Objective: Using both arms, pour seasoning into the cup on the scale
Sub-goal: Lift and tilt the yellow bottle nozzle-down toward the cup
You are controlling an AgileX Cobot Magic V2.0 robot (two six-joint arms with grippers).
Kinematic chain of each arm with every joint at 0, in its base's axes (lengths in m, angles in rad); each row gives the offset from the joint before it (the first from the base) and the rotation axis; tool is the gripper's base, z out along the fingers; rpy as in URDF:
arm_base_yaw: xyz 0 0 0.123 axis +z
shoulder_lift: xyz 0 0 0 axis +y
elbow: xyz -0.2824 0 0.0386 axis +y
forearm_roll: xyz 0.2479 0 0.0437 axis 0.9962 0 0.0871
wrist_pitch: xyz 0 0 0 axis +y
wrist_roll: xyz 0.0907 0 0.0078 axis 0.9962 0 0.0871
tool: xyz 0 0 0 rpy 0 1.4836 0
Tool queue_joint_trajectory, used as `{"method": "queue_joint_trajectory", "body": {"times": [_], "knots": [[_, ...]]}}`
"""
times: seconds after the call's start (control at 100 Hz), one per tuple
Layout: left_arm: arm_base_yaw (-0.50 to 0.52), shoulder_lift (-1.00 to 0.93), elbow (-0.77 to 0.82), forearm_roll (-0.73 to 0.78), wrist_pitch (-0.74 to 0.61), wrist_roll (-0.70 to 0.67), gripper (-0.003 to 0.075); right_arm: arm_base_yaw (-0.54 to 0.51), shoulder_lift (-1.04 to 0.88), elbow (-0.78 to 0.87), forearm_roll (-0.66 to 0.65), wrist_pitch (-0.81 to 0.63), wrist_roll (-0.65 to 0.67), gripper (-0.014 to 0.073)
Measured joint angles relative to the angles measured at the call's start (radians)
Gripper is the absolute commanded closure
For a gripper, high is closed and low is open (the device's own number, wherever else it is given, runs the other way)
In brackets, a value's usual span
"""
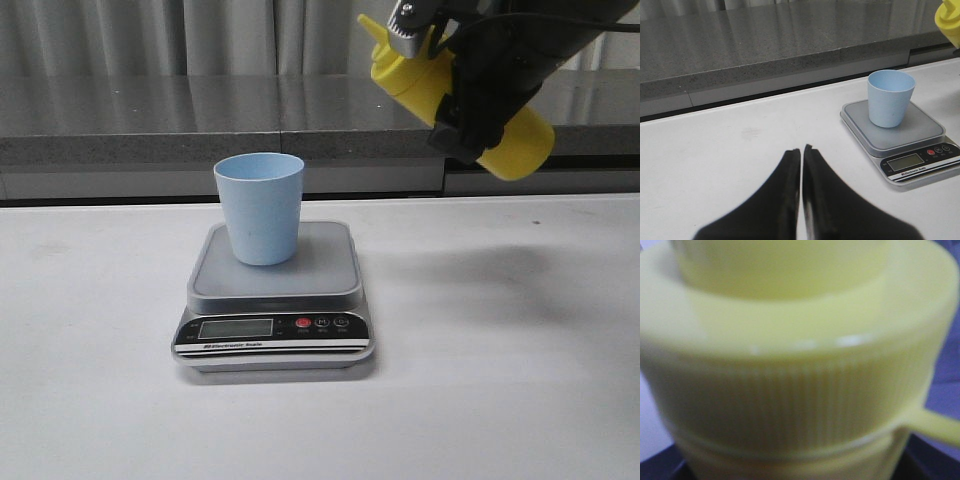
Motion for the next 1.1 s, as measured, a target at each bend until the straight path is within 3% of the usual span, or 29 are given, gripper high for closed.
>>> {"method": "queue_joint_trajectory", "body": {"times": [0.26,0.64,0.96,1.1], "knots": [[0.0,0.0,0.0,0.0,0.0,0.0,0.071,0.071,0.019,-0.06,-0.275,0.082,-0.001,0.0486],[0.0,0.0,0.0,0.0,0.0,0.0,0.071,0.172,0.126,-0.105,-0.525,0.196,-0.004,0.0486],[0.0,0.0,0.0,0.0,0.0,0.0,0.071,0.199,0.138,-0.111,-0.779,0.272,-0.004,0.0486],[0.0,0.0,0.0,0.0,0.0,0.0,0.071,0.201,0.142,-0.111,-0.83,0.272,-0.004,0.0486]]}}
